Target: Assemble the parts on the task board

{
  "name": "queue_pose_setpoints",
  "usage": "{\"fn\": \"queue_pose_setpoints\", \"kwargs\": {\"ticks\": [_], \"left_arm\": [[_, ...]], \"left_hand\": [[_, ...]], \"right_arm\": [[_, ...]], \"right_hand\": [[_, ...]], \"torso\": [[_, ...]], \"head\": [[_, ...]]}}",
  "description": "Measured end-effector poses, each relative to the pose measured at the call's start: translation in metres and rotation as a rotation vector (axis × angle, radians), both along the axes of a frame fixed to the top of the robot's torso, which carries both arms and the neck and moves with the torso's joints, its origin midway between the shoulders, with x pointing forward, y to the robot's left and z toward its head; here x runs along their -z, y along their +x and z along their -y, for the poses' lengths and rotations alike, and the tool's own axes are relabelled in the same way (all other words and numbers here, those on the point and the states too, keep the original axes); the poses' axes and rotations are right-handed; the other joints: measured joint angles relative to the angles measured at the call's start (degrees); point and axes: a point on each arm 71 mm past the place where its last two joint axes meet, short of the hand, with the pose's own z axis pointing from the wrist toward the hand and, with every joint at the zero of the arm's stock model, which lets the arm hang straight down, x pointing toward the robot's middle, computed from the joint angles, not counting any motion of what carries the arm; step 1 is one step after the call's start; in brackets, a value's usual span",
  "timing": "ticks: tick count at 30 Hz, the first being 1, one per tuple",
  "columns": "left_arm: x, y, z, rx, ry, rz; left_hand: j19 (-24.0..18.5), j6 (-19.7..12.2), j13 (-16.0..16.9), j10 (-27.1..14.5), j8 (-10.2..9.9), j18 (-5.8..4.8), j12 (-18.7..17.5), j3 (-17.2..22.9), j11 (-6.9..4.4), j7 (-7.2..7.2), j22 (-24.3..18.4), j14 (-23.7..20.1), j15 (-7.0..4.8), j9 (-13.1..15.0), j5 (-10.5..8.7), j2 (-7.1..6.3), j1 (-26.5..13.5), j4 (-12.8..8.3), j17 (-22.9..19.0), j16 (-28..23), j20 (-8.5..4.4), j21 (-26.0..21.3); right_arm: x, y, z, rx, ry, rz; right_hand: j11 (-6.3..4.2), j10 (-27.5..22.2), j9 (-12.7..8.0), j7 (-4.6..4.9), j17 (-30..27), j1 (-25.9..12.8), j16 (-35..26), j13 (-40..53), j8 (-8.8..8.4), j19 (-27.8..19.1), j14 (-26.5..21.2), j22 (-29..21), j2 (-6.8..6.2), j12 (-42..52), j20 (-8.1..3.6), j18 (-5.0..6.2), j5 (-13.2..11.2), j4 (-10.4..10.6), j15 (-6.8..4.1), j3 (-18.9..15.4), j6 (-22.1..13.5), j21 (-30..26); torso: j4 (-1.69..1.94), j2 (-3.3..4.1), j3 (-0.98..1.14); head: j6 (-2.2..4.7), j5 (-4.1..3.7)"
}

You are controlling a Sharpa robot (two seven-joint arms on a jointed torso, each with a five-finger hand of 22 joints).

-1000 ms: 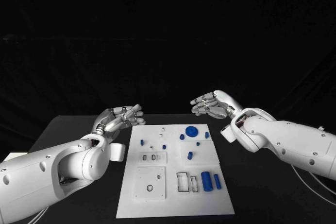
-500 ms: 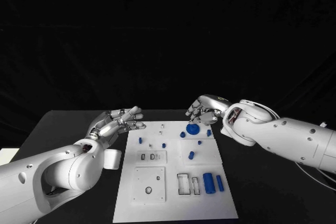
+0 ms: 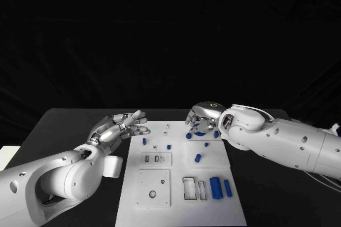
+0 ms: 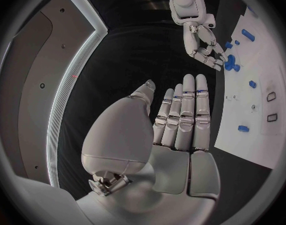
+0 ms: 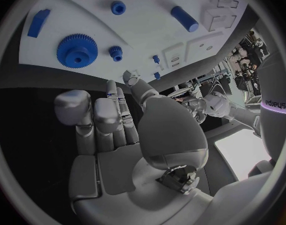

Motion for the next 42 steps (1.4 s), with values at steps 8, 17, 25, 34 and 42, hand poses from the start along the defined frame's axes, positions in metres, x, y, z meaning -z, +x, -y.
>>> {"fn": "queue_pose_setpoints", "kwargs": {"ticks": [8,17,25,34,42], "left_arm": [[-0.001,-0.001,0.001,0.008,-0.003,-0.004],[-0.001,0.000,0.000,0.009,-0.002,-0.007],[-0.001,0.000,0.000,0.010,-0.001,-0.010],[0.000,0.000,0.000,0.011,0.000,-0.014],[0.000,0.000,0.000,0.012,0.001,-0.017]], "left_hand": [[0.0,0.0,0.0,0.0,-0.3,0.00,0.0,0.0,0.00,0.00,0.0,0.0,0.00,0.0,0.00,-0.04,0.0,0.0,0.1,0.0,0.00,-0.3],[-0.2,0.0,0.0,0.0,-0.3,-0.01,-0.2,-0.1,0.00,0.00,0.0,0.0,0.00,0.0,0.00,-0.04,0.0,-0.1,0.1,-0.2,0.21,-0.3],[-0.2,0.0,0.0,0.0,-0.3,-0.01,-0.3,-0.2,0.00,-0.01,0.0,0.0,0.00,0.0,0.00,-0.04,0.0,-0.2,0.2,-0.4,0.21,-0.3],[-0.2,-0.2,0.0,-0.2,-0.3,-0.01,-0.3,-0.2,0.21,0.20,-0.1,-0.2,0.20,0.0,0.00,-0.03,0.0,-0.2,0.2,-0.4,0.21,-0.3],[-0.2,-0.2,0.0,-0.2,-0.6,-0.01,-0.3,-0.2,0.21,0.20,-0.1,-0.2,0.20,0.0,0.00,-0.03,0.0,-0.2,0.3,-0.4,0.21,-0.3]], "right_arm": [[0.004,0.001,-0.002,-0.004,-0.062,-0.008],[0.007,0.000,-0.003,-0.012,-0.115,-0.022],[0.009,0.000,-0.005,-0.016,-0.138,-0.031],[0.012,0.002,-0.006,-0.015,-0.157,-0.042],[0.013,0.002,-0.007,-0.015,-0.167,-0.052]], "right_hand": [[0.21,-0.2,0.0,0.00,5.9,0.2,5.0,0.0,0.00,-0.1,-0.1,6.9,-0.63,0.0,0.08,-0.90,0.0,0.7,0.12,1.0,0.0,5.6],[0.21,-0.2,0.0,0.00,7.1,0.0,6.0,0.0,0.00,-0.1,0.1,8.4,-0.85,0.0,0.08,-0.90,0.0,0.9,0.33,1.2,0.0,6.8],[0.21,-0.2,0.0,-0.11,7.6,0.0,6.5,0.0,0.00,-0.1,0.1,9.1,-0.85,0.0,0.08,-0.90,0.0,1.4,0.33,1.7,0.1,7.4],[0.21,-0.2,0.1,-0.40,8.0,0.0,7.2,0.0,0.00,-0.3,0.1,9.7,-0.85,0.0,0.29,-0.89,-0.2,2.2,0.33,2.5,0.4,8.1],[-0.12,0.1,0.2,-0.70,8.2,0.3,7.4,0.0,0.00,-0.3,0.1,10.1,-0.54,0.0,0.28,-0.89,-0.8,3.0,0.33,3.4,1.1,8.6]], "torso": [[0.23,0.58,0.03],[0.35,0.93,-0.05],[0.44,1.16,-0.10],[0.57,1.40,-0.12],[0.57,1.55,-0.18]], "head": [[0.08,-0.02],[0.17,-0.15],[0.15,-0.18],[0.20,-0.18],[0.08,-0.01]]}}
